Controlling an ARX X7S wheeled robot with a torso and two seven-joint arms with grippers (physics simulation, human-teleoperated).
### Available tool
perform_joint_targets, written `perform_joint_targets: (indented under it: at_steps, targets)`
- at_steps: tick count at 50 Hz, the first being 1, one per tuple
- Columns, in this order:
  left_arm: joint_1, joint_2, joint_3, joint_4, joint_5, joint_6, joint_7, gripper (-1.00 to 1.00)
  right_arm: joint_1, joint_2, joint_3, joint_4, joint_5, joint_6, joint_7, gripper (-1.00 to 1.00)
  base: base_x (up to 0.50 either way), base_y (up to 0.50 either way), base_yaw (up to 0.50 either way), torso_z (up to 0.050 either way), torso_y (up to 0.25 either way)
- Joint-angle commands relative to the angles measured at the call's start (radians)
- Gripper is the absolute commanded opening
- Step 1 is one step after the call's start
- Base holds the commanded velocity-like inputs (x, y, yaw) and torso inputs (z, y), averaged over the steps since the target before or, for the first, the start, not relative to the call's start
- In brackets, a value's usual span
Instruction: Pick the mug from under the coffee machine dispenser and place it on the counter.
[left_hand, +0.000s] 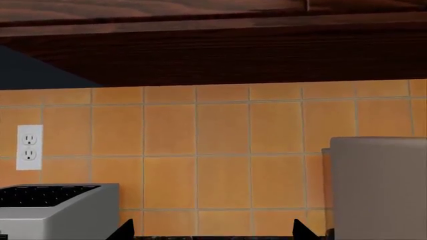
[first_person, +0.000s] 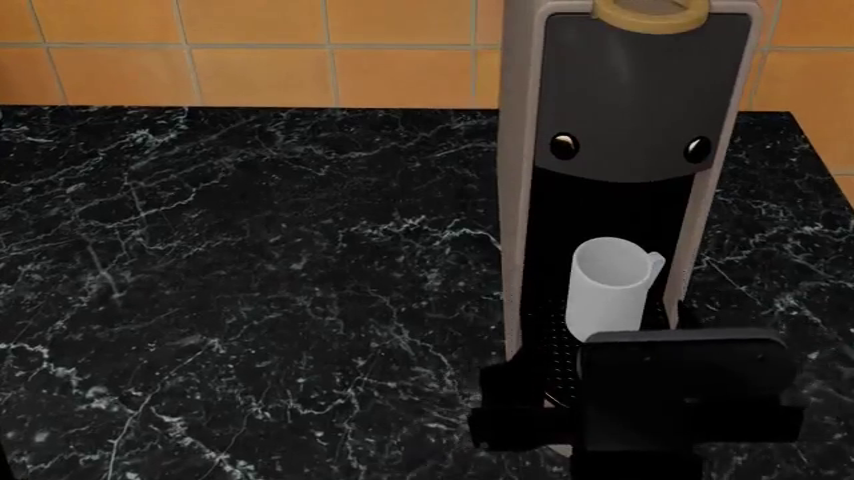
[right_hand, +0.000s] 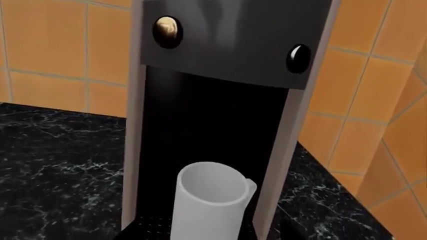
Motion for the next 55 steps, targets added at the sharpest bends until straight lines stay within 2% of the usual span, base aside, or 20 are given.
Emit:
perform_joint_targets:
  at_steps: [1,23,55]
  targets:
    - [-0.008,0.002,0.014,0.004,0.002,0.0,-0.003,1.0,-0.012,-0.014,-0.006,0.041,-0.012,-0.011,-0.016,1.0,0.0,0.0,0.0,0.0,0.0]
    - [-0.022,0.015,0.035,-0.006,0.005,0.005,-0.004,1.0,0.009,-0.073,-0.006,0.185,-0.031,-0.046,-0.106,1.0,0.0,0.0,0.0,0.0,0.0]
    - [-0.004,0.013,0.04,-0.026,0.025,0.025,0.007,1.0,0.021,-0.121,-0.008,0.306,-0.055,-0.071,-0.16,1.0,0.0,0.0,0.0,0.0,0.0]
